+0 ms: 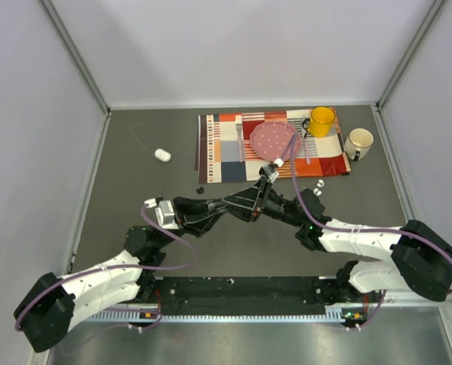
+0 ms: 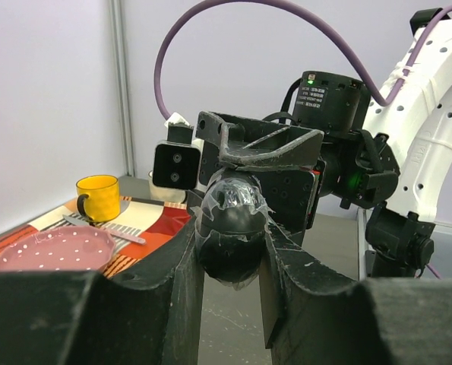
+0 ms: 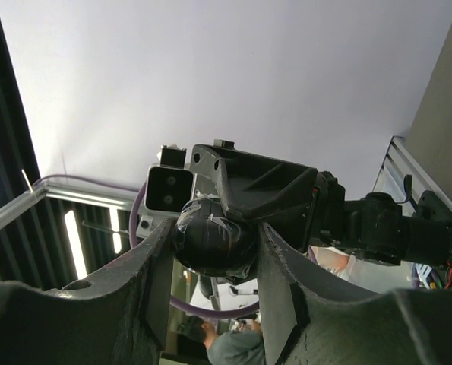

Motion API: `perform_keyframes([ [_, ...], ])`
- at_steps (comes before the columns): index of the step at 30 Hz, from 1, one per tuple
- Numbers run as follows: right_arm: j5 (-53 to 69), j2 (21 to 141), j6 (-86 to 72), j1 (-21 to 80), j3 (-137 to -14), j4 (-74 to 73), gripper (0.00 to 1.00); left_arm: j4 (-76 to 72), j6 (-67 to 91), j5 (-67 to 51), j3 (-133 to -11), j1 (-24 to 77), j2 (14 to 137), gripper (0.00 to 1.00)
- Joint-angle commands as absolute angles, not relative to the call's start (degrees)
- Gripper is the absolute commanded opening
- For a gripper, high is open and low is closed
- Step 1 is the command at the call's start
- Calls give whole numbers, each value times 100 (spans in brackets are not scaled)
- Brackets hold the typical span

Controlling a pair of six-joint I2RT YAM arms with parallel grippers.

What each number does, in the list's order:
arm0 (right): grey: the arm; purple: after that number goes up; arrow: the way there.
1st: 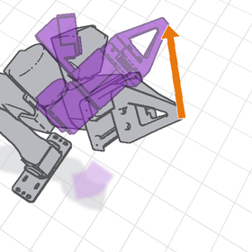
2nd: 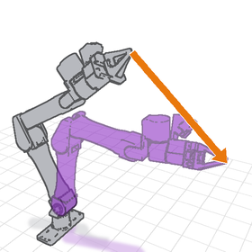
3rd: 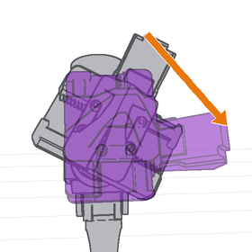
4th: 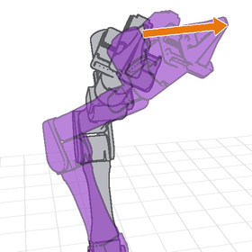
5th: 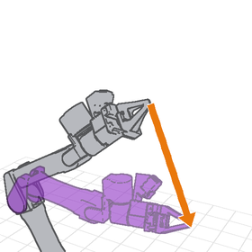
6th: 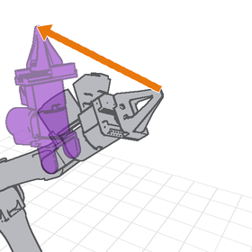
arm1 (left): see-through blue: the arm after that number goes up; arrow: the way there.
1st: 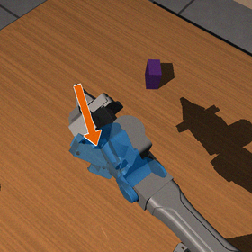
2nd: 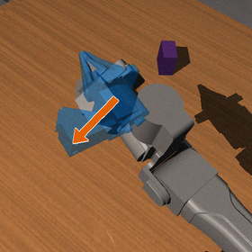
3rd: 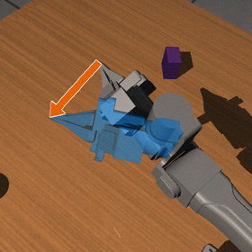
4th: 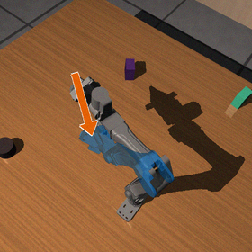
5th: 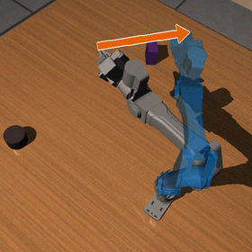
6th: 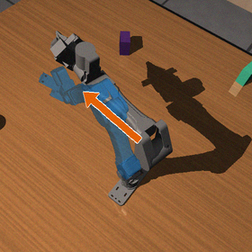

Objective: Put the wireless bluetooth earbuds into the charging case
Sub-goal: Pick up the charging case at the center of the board.

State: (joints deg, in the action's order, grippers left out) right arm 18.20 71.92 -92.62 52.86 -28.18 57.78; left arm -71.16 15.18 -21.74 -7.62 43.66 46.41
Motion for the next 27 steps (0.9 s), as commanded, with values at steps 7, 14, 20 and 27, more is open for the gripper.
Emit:
perform_keyframes([
  [7, 1547, 6454, -7842, 5370, -3005, 4453, 62, -8128, 1354, -1767, -598, 4377, 4667, 0],
  [14, 976, 5380, -5120, 5317, -4112, 1347, 87, -8971, 1424, -1564, -615, 4377, 4894, 0],
  [20, 993, 5466, -3852, 5317, -4877, -216, 87, -9562, 1669, -1959, -738, 4368, 5405, 0],
  [27, 1415, 5722, -3349, 5344, -5010, -659, 85, -9562, 1740, -2478, -870, 4386, 5370, 0],
])
